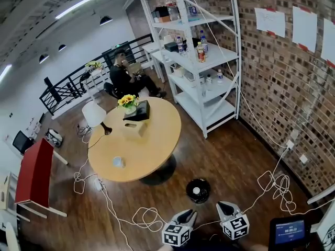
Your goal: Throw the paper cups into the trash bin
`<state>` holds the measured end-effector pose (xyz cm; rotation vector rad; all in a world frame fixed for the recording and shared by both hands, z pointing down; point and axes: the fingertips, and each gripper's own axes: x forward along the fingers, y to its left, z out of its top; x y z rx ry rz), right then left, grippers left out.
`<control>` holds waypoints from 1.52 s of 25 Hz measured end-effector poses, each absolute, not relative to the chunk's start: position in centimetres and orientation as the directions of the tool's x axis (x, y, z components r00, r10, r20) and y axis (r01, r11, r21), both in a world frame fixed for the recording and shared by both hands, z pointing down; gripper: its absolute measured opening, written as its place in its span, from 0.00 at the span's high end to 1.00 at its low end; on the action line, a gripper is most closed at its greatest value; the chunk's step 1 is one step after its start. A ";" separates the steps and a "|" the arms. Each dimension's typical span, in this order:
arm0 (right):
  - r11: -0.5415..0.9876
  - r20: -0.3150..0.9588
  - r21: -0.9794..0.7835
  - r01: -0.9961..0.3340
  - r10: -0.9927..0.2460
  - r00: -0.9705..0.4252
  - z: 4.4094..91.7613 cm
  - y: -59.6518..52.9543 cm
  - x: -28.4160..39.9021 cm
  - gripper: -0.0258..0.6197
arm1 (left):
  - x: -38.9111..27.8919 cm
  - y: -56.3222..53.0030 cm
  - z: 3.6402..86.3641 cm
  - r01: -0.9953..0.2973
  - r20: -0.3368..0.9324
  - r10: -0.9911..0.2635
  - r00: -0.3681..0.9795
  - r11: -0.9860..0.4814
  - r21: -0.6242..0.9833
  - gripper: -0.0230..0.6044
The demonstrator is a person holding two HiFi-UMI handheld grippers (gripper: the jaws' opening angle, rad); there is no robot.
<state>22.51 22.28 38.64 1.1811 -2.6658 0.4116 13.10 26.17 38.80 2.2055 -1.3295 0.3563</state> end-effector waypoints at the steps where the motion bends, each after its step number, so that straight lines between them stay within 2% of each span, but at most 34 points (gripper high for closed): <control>1: 0.641 0.281 -0.174 -0.747 -0.695 -0.662 38.4 22.7 22.6 0.94 | 13.3 26.6 38.6 -0.875 0.477 -0.736 0.481 -0.375 0.305 0.84; 8: 0.642 0.284 -0.187 -0.743 -0.689 -0.667 37.9 24.9 21.1 0.94 | 12.8 28.7 39.4 -0.868 0.460 -0.737 0.495 -0.402 0.291 0.84; 14: 0.647 0.334 -0.209 -0.733 -0.658 -0.675 39.2 25.7 17.9 0.94 | 8.3 29.8 40.1 -0.889 0.453 -0.770 0.448 -0.333 0.314 0.85; 19: 0.672 0.310 -0.186 -0.717 -0.652 -0.692 38.2 25.5 14.7 0.94 | 5.8 29.7 39.3 -0.884 0.415 -0.791 0.450 -0.326 0.336 0.86; 27: 0.694 0.222 -0.213 -0.688 -0.651 -0.726 35.6 24.9 13.4 0.94 | 5.5 29.0 37.8 -0.874 0.392 -0.788 0.474 -0.368 0.316 0.86; 38: 0.684 0.227 -0.207 -0.700 -0.662 -0.714 35.7 25.5 14.0 0.94 | 6.2 29.3 37.9 -0.865 0.414 -0.763 0.496 -0.394 0.312 0.86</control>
